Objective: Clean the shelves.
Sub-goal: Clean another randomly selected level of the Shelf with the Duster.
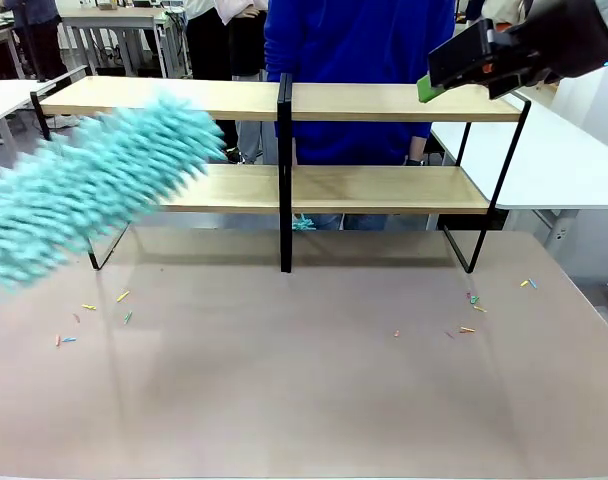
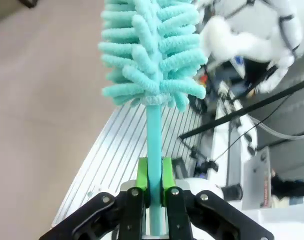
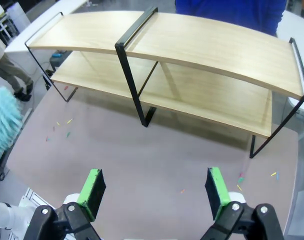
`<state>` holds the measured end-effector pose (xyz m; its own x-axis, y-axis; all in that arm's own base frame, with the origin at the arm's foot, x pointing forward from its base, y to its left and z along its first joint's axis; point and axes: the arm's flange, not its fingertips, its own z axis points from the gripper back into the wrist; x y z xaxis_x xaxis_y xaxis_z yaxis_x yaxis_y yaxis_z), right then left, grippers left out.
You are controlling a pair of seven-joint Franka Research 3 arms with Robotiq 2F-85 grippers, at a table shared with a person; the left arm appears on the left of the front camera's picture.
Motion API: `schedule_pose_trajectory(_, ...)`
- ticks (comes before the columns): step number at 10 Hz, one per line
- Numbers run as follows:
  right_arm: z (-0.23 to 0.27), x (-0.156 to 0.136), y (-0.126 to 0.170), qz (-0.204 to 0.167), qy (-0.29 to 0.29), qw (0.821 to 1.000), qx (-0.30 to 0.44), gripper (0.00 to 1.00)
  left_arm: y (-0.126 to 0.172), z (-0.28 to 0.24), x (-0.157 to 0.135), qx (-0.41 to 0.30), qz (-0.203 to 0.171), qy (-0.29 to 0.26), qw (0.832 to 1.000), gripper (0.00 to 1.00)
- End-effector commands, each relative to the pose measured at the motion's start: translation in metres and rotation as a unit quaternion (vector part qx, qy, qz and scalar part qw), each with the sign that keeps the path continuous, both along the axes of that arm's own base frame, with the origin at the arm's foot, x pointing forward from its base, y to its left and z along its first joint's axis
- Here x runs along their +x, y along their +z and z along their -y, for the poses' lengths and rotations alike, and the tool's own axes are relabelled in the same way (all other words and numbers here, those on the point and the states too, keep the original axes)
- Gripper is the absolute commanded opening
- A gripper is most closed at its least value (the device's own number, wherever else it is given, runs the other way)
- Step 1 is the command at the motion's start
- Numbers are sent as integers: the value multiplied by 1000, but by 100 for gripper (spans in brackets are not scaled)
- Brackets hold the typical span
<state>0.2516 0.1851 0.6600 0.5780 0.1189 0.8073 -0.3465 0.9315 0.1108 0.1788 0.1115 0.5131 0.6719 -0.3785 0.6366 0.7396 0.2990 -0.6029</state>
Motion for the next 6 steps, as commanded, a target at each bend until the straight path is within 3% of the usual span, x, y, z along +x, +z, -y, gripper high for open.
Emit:
schedule_pose_trajectory(1,0,1,1,1,-1,1000,1,100,0,-47,-34,-86,38,80,992,13)
schedule_pose_trajectory(2,0,1,1,1,-1,1000,1,100,13,-74,-39,-143,34,133,980,13)
schedule_pose_trajectory(3,0,1,1,1,-1,1000,1,100,29,-99,-39,-211,21,219,952,13)
schedule_pose_trajectory(5,0,1,1,1,-1,1000,1,100,48,-118,-28,-285,31,266,921,13)
schedule_pose_trajectory(6,0,1,1,1,-1,1000,1,100,50,-123,-13,-310,16,278,909,13)
